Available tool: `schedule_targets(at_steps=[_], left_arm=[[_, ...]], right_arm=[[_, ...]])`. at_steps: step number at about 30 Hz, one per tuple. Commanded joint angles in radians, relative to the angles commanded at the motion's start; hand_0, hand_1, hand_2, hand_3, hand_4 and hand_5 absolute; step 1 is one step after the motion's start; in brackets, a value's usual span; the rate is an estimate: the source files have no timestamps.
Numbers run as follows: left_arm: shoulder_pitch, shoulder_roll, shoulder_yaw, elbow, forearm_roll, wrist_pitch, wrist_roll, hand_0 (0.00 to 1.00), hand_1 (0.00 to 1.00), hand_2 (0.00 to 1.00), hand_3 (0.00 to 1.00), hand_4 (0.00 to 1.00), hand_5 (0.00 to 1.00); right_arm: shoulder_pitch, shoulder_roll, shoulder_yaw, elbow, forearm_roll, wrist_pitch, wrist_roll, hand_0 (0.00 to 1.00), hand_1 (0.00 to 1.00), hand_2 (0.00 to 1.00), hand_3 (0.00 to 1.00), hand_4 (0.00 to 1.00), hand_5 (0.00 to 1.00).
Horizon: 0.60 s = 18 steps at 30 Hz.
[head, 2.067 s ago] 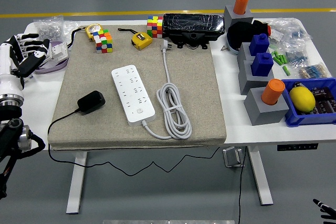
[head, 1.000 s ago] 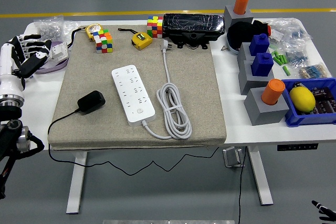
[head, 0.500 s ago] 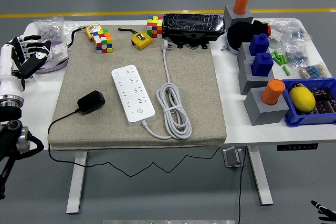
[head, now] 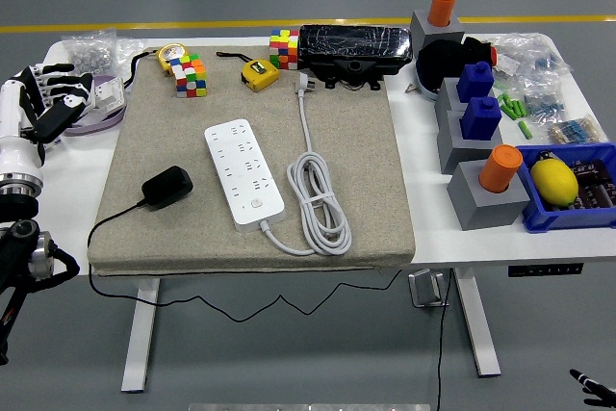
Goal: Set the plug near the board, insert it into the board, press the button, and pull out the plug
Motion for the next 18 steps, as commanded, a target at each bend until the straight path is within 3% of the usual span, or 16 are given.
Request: schedule_targets(at_steps=[18], left_arm=[[0.001,0.009,0.010,-0.003,-0.002,0.000,0.003,0.500,0.537,0.527,0.549,0.764,0.270]], right_arm=[[-0.002,-0.004,-0.015,0.000,0.002,0.004,-0.004,0.646,0.642,0.619,0.545,0.970,0.540]])
